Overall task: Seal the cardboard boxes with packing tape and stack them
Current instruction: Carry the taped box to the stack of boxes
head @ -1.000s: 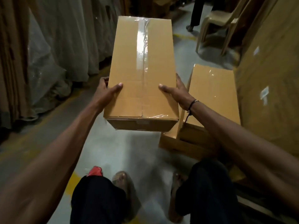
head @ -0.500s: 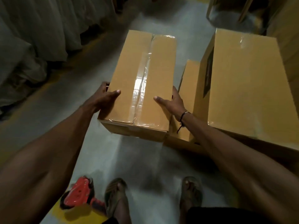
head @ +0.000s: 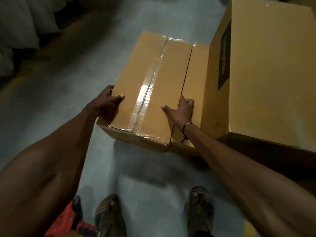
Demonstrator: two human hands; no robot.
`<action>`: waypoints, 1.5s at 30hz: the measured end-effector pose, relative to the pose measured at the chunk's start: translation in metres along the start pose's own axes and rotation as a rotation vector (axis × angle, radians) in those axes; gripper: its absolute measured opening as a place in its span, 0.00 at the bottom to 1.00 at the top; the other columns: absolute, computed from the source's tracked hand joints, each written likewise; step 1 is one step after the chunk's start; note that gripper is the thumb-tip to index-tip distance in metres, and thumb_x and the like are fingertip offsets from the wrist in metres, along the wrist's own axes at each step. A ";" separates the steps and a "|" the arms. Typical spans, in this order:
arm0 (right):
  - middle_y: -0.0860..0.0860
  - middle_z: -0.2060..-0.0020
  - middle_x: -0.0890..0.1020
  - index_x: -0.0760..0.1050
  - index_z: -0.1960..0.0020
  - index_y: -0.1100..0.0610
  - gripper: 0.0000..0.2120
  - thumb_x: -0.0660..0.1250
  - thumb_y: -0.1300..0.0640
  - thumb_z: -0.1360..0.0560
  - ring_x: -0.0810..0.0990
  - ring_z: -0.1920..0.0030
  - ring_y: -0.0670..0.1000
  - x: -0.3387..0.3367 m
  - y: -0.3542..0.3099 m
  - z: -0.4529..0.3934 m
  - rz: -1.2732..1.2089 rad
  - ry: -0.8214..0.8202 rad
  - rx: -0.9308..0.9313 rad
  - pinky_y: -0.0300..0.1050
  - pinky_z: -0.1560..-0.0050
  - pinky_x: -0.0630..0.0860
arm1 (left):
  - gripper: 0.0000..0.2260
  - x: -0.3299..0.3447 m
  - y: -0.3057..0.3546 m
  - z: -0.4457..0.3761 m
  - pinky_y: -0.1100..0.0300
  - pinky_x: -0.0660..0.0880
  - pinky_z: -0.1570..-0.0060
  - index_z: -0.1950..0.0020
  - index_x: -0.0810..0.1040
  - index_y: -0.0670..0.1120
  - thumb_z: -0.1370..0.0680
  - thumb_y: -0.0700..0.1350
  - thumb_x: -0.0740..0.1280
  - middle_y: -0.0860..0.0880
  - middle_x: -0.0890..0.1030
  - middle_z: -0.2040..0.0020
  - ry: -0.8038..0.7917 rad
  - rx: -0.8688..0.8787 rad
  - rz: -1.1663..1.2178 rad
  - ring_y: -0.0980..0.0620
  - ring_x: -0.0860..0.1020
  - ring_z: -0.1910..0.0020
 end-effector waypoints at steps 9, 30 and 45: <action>0.54 0.34 0.66 0.68 0.24 0.56 0.36 0.78 0.54 0.28 0.67 0.34 0.55 0.004 0.000 0.006 0.192 0.057 -0.036 0.43 0.33 0.67 | 0.25 0.018 -0.005 0.003 0.41 0.78 0.40 0.28 0.69 0.43 0.18 0.58 0.67 0.37 0.78 0.34 0.179 -0.015 -0.389 0.34 0.78 0.37; 0.54 0.35 0.75 0.74 0.33 0.52 0.15 0.66 0.51 0.19 0.76 0.40 0.51 -0.138 -0.237 0.207 -0.132 -0.217 -0.350 0.49 0.40 0.77 | 0.23 -0.096 0.192 0.343 0.50 0.79 0.44 0.28 0.70 0.47 0.19 0.55 0.70 0.45 0.78 0.32 0.516 0.265 -0.329 0.47 0.79 0.39; 0.53 0.47 0.83 0.78 0.42 0.53 0.08 0.67 0.52 0.19 0.83 0.48 0.50 -0.129 -0.340 0.514 -0.398 -0.577 -0.576 0.46 0.49 0.80 | 0.11 -0.186 0.129 0.731 0.48 0.80 0.49 0.42 0.76 0.46 0.20 0.50 0.72 0.49 0.82 0.49 0.965 0.216 0.210 0.51 0.81 0.50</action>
Point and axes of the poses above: each hand's wrist, its own z-axis away from the middle knuckle, its own x-axis out of the palm, y = z × x, the point moved 6 cm from there along -z, towards the middle knuckle
